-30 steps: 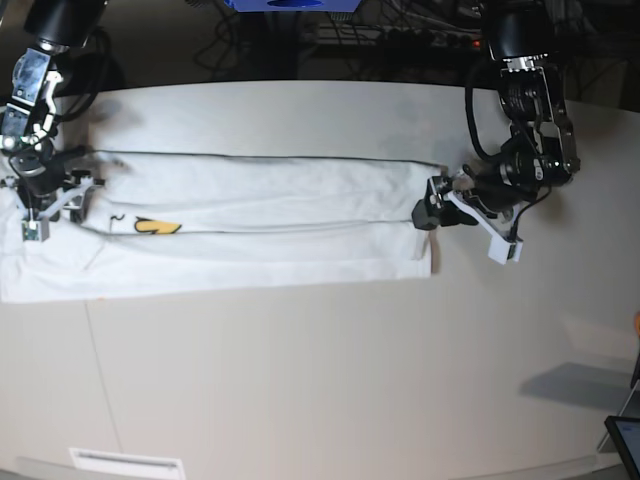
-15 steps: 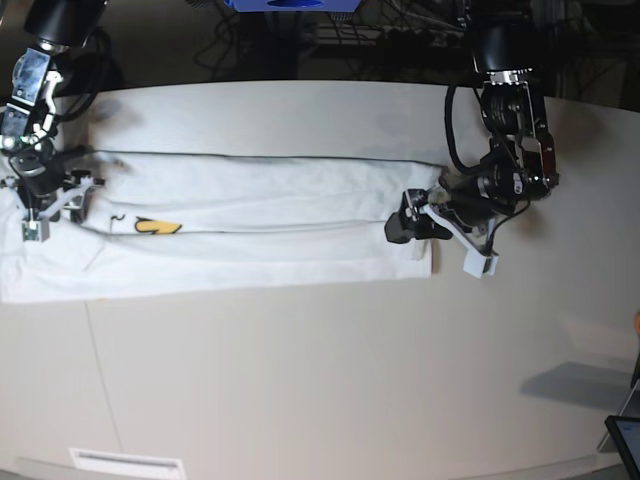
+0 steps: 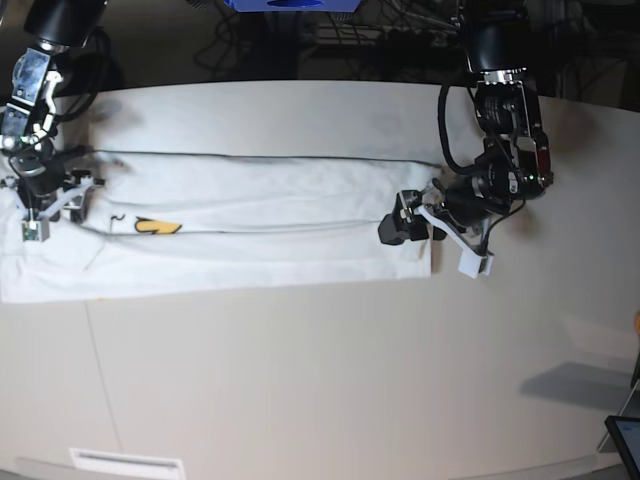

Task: Fold the T-shirt properly
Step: 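Grasp the end of the white shirt strip with the left gripper, then lift the strip end and fold it over toward the right gripper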

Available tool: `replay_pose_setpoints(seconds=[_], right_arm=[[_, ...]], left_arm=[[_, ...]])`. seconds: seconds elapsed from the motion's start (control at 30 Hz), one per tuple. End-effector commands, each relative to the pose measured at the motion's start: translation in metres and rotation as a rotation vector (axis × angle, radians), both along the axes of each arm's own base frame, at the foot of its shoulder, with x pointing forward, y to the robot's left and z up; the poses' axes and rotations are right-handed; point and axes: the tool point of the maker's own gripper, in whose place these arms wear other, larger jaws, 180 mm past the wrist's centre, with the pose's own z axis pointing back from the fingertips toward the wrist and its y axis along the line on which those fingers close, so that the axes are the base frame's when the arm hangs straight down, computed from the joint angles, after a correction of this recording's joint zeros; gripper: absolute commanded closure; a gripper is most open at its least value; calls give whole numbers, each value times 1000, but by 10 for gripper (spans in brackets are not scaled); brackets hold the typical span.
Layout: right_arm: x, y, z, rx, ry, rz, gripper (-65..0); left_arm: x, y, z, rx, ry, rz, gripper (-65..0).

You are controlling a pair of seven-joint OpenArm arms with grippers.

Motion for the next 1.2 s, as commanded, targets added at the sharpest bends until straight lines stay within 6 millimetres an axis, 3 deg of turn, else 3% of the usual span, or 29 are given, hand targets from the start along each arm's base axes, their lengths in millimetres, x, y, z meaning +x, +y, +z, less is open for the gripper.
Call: replay_pose_setpoints(seconds=[0.0,0.2,0.3,0.4,0.47,0.7,0.9,1.03,1.17], right_arm=[[-15,-5,-12,-31,97,4,-264],[-15,-5,-12,-33,97,4,-264],[-15,-5,-12,-33,97,4,-264],[-15,-5,-12,-33,97,4,-264],[-15,-5,-12,-33,97,4,-264],[-15,-5,-12,-33,97,4,-264],[-15,-5,-12,-33,97,4,-264],[-15,-5,-12,-31,97,4,-264],[-15,-4,-12,-30,97,4,-264]], left_arm=[[-13,4,-14,33,80,-16,-543],[-13,8,-24,25,113,-2,-514],[-13,10,-23,26,112,2,-329],[-12,9,-23,28,110,-2,-94],[-12,8,-23,28,110,-4,0],[-10,16,-17,53,93,-8,0],[5,29,23,106,-2,48,0],[10,25,43,119,-55,41,0],[8,9,43,113,-30,-13,0]])
